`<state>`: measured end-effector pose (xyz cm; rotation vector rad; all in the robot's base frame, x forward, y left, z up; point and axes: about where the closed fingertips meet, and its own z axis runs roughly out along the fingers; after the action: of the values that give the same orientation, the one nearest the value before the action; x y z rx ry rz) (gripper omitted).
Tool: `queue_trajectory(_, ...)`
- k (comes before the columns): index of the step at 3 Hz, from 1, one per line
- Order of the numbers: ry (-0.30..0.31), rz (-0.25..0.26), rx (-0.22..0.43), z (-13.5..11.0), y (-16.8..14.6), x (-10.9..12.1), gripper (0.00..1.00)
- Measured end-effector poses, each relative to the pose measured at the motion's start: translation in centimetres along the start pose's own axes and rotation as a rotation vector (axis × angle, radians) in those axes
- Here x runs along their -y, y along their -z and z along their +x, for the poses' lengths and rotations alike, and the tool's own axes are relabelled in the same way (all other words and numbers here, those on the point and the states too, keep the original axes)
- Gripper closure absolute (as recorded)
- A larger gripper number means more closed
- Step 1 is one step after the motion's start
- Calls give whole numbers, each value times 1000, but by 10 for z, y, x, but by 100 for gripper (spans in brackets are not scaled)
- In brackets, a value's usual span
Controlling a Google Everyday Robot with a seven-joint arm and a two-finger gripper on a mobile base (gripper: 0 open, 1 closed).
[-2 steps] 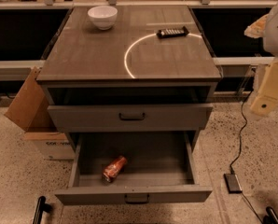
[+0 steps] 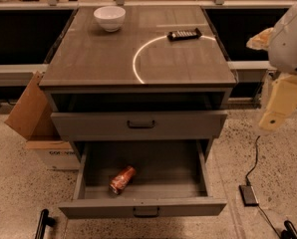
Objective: Pick coke can from middle drawer and place on counter
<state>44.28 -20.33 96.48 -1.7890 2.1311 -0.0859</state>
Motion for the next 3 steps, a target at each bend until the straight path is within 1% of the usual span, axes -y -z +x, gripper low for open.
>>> queue_trajectory(1,136,-94,90,-19,-63,-16,0)
queue_trajectory(2,239,-239,92,-38,-136,-46,0)
queue_trajectory(3,249,-244,102,-40,-141,-47,0)
